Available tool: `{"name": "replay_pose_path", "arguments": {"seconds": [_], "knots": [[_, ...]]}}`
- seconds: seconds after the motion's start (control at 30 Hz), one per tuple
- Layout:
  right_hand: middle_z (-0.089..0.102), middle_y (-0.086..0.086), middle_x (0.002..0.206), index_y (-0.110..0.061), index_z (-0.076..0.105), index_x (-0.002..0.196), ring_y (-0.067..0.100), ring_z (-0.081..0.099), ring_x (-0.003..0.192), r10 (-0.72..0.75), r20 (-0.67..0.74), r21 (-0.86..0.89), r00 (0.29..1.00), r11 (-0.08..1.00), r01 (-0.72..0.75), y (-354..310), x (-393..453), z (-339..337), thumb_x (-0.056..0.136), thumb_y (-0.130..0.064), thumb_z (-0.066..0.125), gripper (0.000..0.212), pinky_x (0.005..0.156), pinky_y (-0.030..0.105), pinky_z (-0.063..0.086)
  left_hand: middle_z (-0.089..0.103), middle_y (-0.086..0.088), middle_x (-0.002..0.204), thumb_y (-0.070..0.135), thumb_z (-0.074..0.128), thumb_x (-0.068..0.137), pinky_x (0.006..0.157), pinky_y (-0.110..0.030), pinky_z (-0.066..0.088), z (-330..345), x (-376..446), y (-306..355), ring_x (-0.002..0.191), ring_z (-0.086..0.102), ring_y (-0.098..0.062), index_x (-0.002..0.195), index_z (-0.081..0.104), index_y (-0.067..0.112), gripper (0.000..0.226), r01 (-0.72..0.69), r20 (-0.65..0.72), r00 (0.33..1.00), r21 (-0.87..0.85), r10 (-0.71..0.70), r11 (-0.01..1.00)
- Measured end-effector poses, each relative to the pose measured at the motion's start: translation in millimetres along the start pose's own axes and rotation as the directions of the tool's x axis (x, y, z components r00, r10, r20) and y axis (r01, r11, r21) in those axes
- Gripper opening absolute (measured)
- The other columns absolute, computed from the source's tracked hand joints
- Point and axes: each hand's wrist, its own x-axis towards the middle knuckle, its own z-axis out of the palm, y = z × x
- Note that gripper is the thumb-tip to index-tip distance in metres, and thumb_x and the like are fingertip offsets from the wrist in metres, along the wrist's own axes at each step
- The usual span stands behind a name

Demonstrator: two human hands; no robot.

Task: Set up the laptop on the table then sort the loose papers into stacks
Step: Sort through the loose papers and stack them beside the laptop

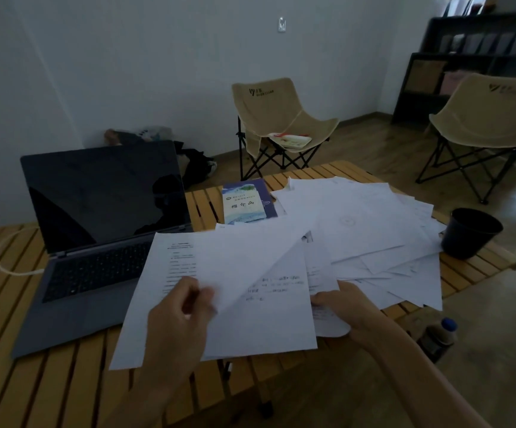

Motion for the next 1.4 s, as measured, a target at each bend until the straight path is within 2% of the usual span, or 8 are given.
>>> {"name": "replay_pose_path", "arguments": {"seconds": [0.3,0.7,0.77,0.83,0.97,1.13,1.27,1.4], "knots": [[0.069,-0.001,0.089,-0.019,0.062,0.087,0.013,0.064,0.077,-0.066,-0.071,-0.054,0.995,0.997,0.062,3,10,0,0.088,-0.005,0.071,0.017,0.059,0.025,0.048,0.063,-0.015,0.094,0.008,0.056,0.096,0.050,-0.023,0.058,-37,25,-35,0.083,0.062,-0.020,0.094,0.056,0.006,0.003,0.589,0.232,0.681,-0.737,-0.695,0.332],[0.070,0.019,0.102,0.001,0.065,0.108,0.035,0.066,0.093,0.090,-0.053,0.207,0.995,0.975,-0.077,13,6,-60,0.093,0.007,0.058,0.019,0.071,0.041,0.055,0.061,-0.016,0.093,0.022,0.062,0.094,0.076,-0.043,0.058,-13,-13,-40,0.076,0.058,-0.029,0.078,0.051,0.011,0.022,0.742,0.190,0.611,-0.476,-0.768,0.472],[0.069,0.015,0.093,-0.001,0.066,0.096,0.028,0.065,0.083,0.102,-0.062,0.156,0.993,0.983,-0.091,16,1,-64,0.092,0.009,0.057,0.014,0.063,0.033,0.053,0.058,-0.014,0.076,0.031,0.072,0.086,0.074,-0.030,0.047,-5,-29,-27,0.074,0.059,-0.025,0.066,0.050,0.009,0.036,0.595,0.091,0.804,-0.115,-0.588,0.795],[0.069,0.018,0.099,-0.002,0.066,0.097,0.030,0.065,0.087,0.105,-0.070,0.155,0.992,0.983,-0.094,16,-1,-65,0.091,0.009,0.059,0.015,0.069,0.037,0.055,0.052,-0.002,0.076,0.043,0.076,0.075,0.066,-0.015,0.030,8,-48,-19,0.074,0.053,-0.003,0.071,0.050,0.016,0.038,-0.033,0.088,0.996,0.236,0.012,0.971],[0.069,0.025,0.110,0.002,0.063,0.114,0.042,0.065,0.102,0.106,-0.069,0.220,0.992,0.972,-0.089,14,-3,-74,0.090,0.007,0.062,0.025,0.088,0.054,0.054,0.065,-0.008,0.117,0.058,0.046,0.086,0.090,-0.041,0.043,63,-48,-28,0.104,0.061,-0.024,0.112,0.069,0.018,0.053,-0.711,0.399,0.699,0.478,0.594,0.515],[0.071,0.014,0.117,-0.016,0.068,0.117,0.040,0.066,0.108,0.011,-0.244,0.384,0.970,0.919,0.086,58,34,-115,0.029,-0.051,0.097,0.099,0.094,0.061,0.052,0.073,0.006,0.076,0.030,0.089,0.046,0.044,-0.016,0.048,98,-26,2,0.054,0.065,-0.009,0.075,0.078,0.022,0.032,-0.734,0.445,0.675,0.324,0.589,0.597],[0.071,0.014,0.117,-0.011,0.068,0.117,0.039,0.066,0.109,0.032,-0.262,0.481,0.964,0.871,0.102,33,4,-108,0.071,-0.018,0.087,0.050,0.095,0.059,0.052,0.063,-0.004,0.129,0.053,0.058,0.075,0.094,-0.036,0.053,109,-20,4,0.109,0.066,-0.019,0.123,0.056,0.023,0.057,-0.664,0.496,0.726,0.325,0.477,0.673],[0.069,0.016,0.112,-0.007,0.066,0.112,0.039,0.065,0.105,0.087,-0.239,0.384,0.967,0.923,0.012,13,-10,-94,0.089,0.003,0.063,0.025,0.094,0.056,0.053,0.007,-0.011,0.162,0.074,0.023,0.089,0.119,-0.028,0.005,119,-18,3,0.147,0.022,-0.025,0.155,0.004,0.012,0.092,-0.538,0.557,0.795,0.466,0.239,0.703]]}}
